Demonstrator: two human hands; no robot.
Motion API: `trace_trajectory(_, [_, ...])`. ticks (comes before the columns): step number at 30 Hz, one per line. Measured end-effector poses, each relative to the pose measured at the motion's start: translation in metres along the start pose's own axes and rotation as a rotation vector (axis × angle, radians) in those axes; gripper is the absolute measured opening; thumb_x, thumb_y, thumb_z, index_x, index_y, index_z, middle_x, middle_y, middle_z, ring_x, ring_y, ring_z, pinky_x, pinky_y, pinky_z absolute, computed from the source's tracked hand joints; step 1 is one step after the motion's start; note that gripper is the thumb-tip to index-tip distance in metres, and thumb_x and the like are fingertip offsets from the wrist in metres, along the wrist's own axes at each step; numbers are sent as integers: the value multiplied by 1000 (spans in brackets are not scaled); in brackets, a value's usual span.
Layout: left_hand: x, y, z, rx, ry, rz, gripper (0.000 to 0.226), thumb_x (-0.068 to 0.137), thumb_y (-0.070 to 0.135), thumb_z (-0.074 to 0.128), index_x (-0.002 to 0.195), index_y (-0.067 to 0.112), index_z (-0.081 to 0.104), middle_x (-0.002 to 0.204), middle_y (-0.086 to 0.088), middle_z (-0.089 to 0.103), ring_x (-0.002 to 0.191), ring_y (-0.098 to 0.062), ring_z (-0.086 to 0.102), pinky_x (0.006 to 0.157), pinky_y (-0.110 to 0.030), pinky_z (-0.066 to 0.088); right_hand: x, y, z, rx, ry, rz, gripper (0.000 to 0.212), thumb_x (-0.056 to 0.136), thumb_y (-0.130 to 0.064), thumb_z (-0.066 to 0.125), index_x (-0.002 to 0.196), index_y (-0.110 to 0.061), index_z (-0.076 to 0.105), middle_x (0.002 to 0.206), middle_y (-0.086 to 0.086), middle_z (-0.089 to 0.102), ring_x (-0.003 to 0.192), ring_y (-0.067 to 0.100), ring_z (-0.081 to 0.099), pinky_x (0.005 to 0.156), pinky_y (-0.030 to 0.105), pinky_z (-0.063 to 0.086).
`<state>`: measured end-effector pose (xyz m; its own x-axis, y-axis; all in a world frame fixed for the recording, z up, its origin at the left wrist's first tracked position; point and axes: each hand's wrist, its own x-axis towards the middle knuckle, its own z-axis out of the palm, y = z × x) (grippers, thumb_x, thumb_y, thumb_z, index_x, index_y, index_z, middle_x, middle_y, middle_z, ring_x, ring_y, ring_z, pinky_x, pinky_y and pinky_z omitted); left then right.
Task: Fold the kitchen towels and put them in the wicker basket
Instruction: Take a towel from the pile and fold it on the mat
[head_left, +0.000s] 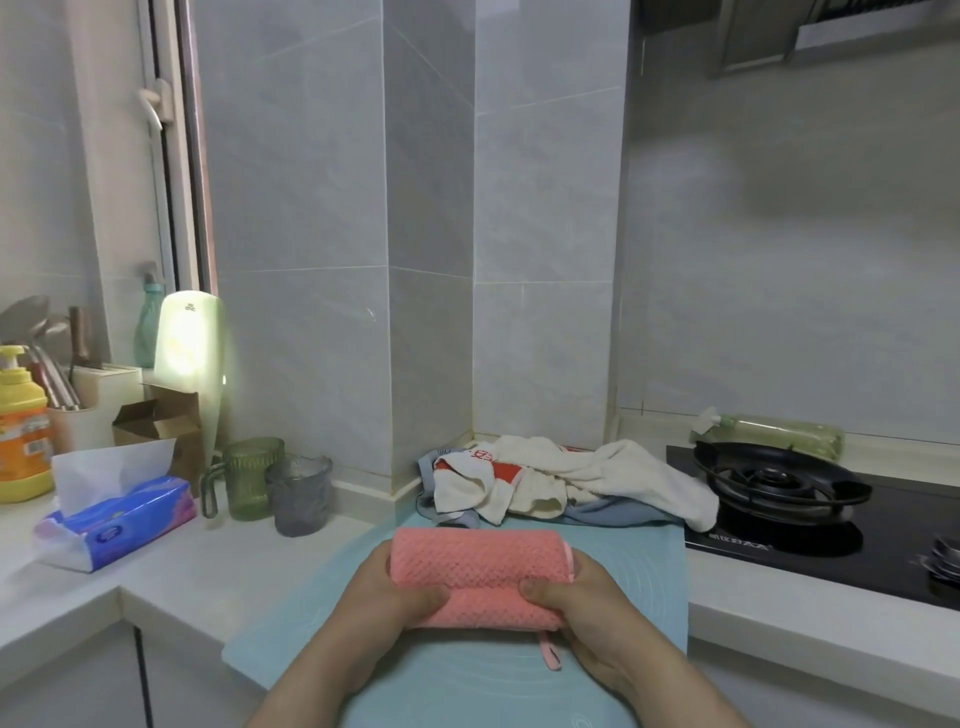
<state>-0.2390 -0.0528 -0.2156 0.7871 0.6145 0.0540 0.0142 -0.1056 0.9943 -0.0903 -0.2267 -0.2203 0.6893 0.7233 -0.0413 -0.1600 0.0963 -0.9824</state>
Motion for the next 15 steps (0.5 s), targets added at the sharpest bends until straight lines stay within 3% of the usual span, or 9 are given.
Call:
trace_trajectory(2, [0, 0, -2, -93, -27, -17, 56, 71, -10, 75, 119, 13, 58, 104, -10, 74, 97, -28, 71, 88, -43, 55, -1, -2, 0, 5, 2, -3, 33, 81, 13, 65, 111, 0, 64, 103, 19, 73, 96, 33, 70, 65, 33, 57])
trace_trajectory(5, [-1, -2, -2, -130, -38, -25, 55, 72, -17, 71, 119, 9, 57, 104, -12, 74, 96, -28, 71, 85, -40, 54, -3, -1, 2, 1, 12, -37, 29, 81, 11, 67, 109, 3, 64, 101, 21, 72, 84, 31, 69, 49, 26, 52])
trace_trajectory(8, [-2, -3, 0, -73, -2, 12, 52, 78, -15, 67, 119, 15, 58, 105, -5, 74, 99, -23, 70, 84, -35, 54, -4, 1, 4, -59, 34, -99, 33, 81, -3, 73, 112, -9, 65, 101, 16, 72, 75, 26, 68, 44, 28, 45])
trace_trajectory(12, [-5, 0, 3, -21, -29, 34, 49, 84, -5, 66, 121, 25, 55, 109, 2, 73, 100, -13, 69, 83, -28, 52, -4, 1, 10, -188, 43, -160, 34, 87, -22, 69, 119, -30, 58, 107, 6, 70, 82, 23, 68, 46, 30, 45])
trace_trajectory(15, [-8, 2, 3, 12, -40, 7, 56, 70, 18, 62, 122, 32, 52, 118, 9, 67, 108, -10, 64, 92, -30, 48, -6, -2, 11, -215, 45, -72, 51, 71, -30, 57, 121, -38, 49, 106, 5, 63, 81, 20, 59, 49, 27, 40])
